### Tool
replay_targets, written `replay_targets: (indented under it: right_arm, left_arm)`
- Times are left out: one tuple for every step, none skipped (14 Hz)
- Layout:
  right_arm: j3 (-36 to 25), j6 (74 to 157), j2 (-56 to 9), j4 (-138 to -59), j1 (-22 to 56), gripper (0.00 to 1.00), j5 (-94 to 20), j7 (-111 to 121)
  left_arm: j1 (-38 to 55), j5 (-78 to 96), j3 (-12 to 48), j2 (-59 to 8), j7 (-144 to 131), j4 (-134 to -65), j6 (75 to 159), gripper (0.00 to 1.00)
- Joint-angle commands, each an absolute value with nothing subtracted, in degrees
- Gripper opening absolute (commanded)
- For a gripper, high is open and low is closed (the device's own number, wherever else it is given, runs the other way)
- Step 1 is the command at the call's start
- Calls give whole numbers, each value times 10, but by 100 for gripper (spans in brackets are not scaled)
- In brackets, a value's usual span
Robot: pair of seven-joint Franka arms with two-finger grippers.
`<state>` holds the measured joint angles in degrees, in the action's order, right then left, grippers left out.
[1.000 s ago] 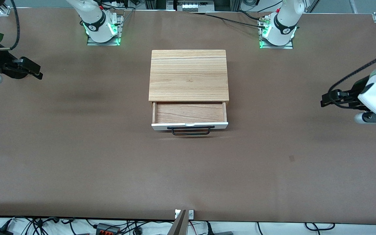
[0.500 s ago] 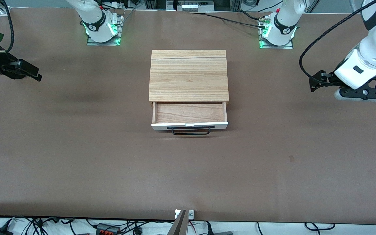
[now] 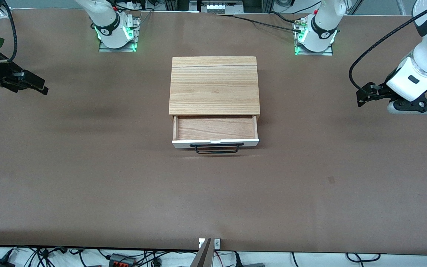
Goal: Pull top drawer with both arms simultaneously
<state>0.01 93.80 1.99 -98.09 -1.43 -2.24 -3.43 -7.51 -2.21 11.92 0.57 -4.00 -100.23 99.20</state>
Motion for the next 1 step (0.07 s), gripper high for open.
replay_targets:
  right_arm:
    - [-3,932,16,-969,-9,100,-16,-44]
  left_arm:
    - [-83,3,120,11,-26,-1008,998,100]
